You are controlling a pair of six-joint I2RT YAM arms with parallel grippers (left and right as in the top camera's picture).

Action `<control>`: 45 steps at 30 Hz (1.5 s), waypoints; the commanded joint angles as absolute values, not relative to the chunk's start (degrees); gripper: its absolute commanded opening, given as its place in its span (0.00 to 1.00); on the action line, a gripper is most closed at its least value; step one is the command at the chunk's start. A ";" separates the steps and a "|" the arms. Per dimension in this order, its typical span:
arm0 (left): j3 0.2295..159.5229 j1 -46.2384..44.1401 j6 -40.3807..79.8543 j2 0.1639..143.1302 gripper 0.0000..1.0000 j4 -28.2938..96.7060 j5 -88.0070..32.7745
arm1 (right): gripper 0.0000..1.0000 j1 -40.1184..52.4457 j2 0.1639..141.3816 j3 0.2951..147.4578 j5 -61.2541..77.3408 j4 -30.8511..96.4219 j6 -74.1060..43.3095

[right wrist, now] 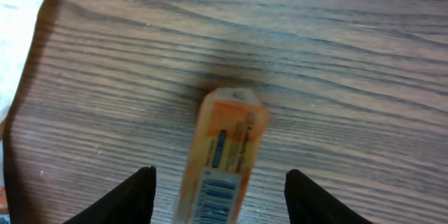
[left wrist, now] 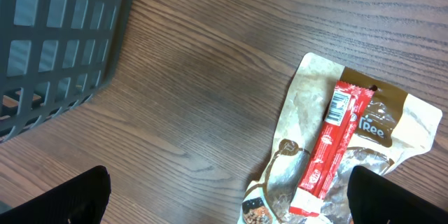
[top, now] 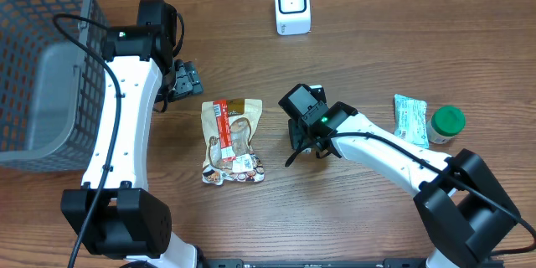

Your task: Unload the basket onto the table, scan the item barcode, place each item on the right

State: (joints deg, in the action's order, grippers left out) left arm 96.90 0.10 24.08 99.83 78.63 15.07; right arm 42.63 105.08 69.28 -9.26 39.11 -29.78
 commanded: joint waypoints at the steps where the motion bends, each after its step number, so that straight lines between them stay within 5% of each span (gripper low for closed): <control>1: 98.08 -0.01 25.12 99.96 1.00 78.63 15.42 | 0.59 42.81 105.58 70.35 -8.29 38.92 -29.52; 45: 98.08 -0.01 25.12 99.96 1.00 78.63 15.44 | 0.48 42.68 105.58 63.57 -8.60 30.22 -29.50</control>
State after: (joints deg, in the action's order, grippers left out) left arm 96.90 0.10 24.08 99.83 78.63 15.07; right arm 42.65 105.34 63.83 -8.29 30.72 -29.76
